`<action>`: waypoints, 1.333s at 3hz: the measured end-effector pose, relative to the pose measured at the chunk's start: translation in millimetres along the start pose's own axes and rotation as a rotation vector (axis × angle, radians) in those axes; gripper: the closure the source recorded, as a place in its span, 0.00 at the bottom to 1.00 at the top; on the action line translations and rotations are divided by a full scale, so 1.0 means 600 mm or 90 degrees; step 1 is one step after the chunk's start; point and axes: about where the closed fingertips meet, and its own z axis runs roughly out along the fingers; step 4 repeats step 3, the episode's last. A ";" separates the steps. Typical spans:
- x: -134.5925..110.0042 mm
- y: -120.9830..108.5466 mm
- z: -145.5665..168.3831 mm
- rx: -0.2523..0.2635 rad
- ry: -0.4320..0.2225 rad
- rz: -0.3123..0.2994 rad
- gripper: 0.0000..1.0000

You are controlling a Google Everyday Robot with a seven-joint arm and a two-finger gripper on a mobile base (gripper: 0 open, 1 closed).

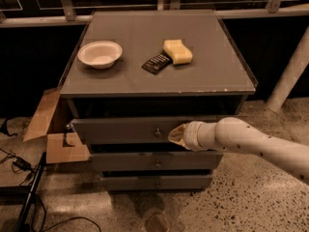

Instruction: Close top drawer

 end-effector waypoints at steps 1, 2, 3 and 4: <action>0.001 0.026 -0.046 -0.065 0.004 0.011 1.00; 0.013 0.082 -0.107 -0.148 0.006 0.047 1.00; 0.013 0.145 -0.170 -0.239 0.008 0.095 0.84; 0.013 0.145 -0.170 -0.239 0.008 0.095 0.84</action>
Offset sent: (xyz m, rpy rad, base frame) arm -0.1683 -0.0511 0.0158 0.0204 0.4959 0.2291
